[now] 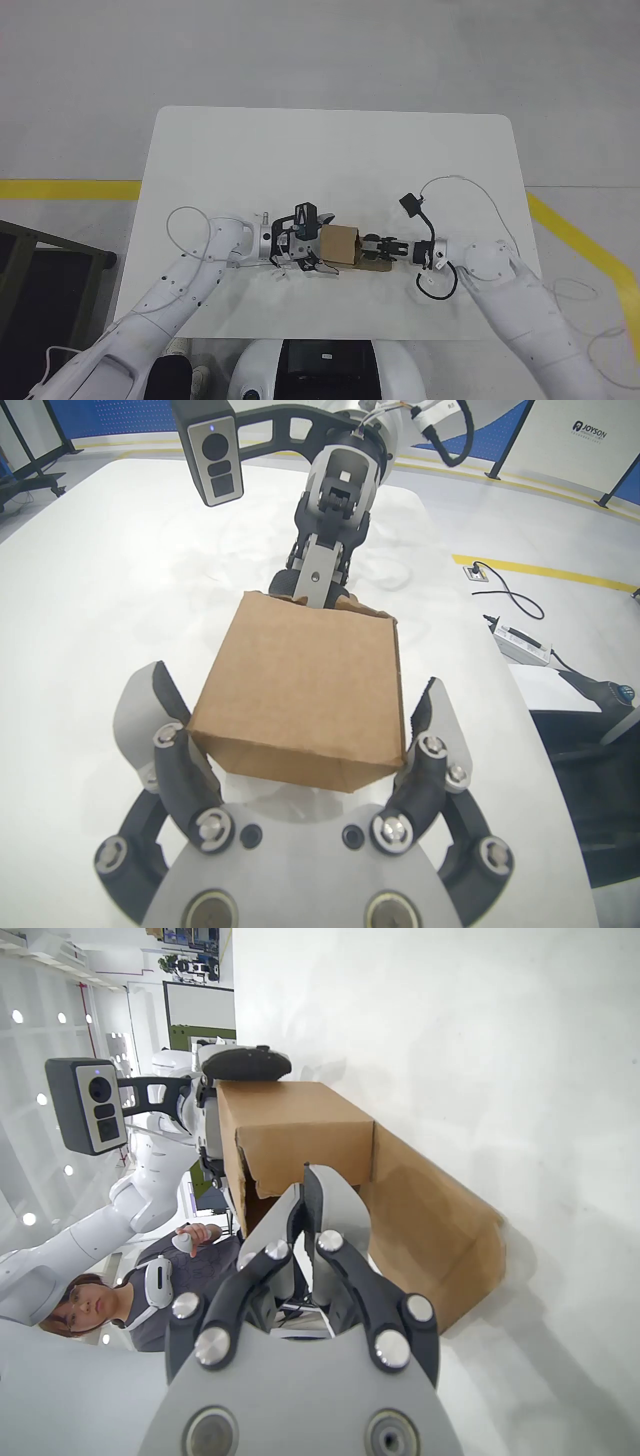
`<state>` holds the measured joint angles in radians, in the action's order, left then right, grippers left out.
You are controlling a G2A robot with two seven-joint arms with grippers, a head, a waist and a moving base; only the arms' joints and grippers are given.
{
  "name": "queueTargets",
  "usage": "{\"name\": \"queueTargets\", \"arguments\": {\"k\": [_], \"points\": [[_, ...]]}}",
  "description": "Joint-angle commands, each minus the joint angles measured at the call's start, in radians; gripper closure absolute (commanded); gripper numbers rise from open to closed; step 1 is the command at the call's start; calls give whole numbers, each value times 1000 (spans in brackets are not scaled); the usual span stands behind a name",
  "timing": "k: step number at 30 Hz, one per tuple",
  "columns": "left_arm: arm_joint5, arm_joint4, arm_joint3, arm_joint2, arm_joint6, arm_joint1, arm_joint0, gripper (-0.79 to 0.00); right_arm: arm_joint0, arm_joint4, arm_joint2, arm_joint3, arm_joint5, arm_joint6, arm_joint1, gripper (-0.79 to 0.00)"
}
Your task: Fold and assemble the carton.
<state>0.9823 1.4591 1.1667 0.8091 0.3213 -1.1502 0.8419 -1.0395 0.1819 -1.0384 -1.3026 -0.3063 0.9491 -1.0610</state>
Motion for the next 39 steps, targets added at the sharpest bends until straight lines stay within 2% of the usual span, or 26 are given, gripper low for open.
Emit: {"name": "queueTargets", "arguments": {"k": [1,19,39], "points": [[-3,0,-1,1,0,-1,0,-785,0,8,7,5,-1,-9,-3,0],[5,1,1,3,0,-3,1,-785,-4,65,46,31,7,-67,-29,0],[10,1,0,10,1,-4,1,-785,38,86,78,71,4,-35,-53,0]]}}
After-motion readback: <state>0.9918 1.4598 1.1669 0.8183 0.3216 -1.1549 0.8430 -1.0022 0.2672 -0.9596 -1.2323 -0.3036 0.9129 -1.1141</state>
